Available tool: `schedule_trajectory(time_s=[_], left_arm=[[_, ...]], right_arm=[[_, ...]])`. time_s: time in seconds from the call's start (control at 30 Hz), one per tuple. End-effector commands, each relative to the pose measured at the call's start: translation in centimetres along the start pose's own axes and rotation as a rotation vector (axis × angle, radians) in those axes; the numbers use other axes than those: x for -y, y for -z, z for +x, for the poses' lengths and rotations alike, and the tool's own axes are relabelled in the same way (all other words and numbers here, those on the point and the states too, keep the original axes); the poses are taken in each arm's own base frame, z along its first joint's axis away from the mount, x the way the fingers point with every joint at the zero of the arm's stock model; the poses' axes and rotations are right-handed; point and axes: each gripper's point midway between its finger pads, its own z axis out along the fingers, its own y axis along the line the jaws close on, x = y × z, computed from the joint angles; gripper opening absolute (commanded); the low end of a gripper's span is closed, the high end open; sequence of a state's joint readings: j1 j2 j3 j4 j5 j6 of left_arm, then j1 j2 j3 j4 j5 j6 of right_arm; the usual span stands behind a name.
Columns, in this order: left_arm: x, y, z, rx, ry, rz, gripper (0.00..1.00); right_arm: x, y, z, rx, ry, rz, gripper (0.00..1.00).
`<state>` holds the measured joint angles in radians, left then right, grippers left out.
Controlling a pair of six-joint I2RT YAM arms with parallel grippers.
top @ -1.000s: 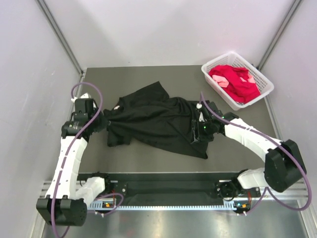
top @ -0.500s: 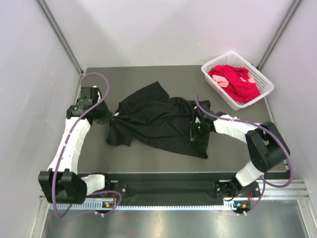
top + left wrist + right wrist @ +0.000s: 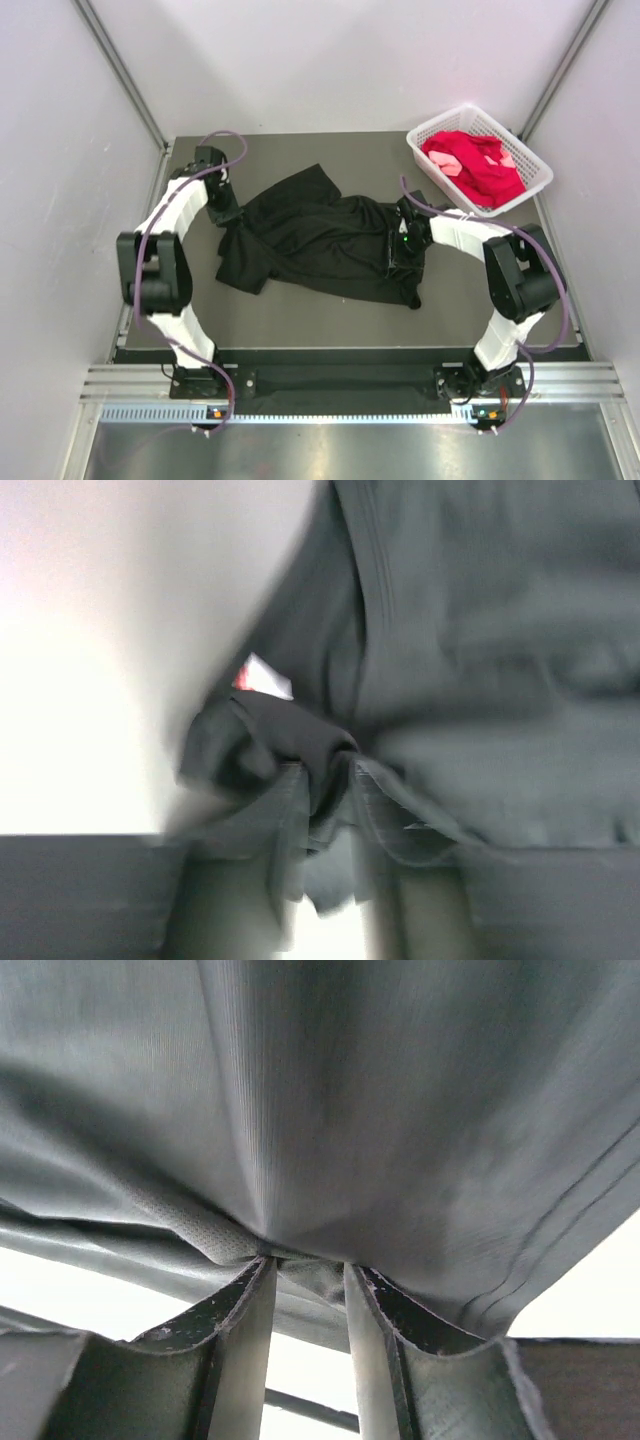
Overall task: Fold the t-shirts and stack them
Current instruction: Flatten the tshirt out
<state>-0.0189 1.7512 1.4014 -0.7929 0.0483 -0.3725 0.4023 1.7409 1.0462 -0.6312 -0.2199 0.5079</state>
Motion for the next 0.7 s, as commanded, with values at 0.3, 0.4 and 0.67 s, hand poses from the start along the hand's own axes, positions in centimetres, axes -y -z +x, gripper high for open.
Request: schedule_trajectory(time_s=[0.3,0.4,0.67], left_arm=[[-4.4,2.3,-0.7,0.09,0.16,-0.129,0.5],[-5.5,3.0,2.7,0.078,0.252,-0.042,0.38],[-6.0,0.1,8.2,-0.141,0.377,0.122,0.36]], right_arm=[[0.0,4.9,-3.9,0.164,0.145,0.026,0.35],[-0.5,6.1,-2.9,0.176,0.171,-0.008,0.35],[-1.2,8.5,0.4,0.188,0.225,-0.097,0.35]])
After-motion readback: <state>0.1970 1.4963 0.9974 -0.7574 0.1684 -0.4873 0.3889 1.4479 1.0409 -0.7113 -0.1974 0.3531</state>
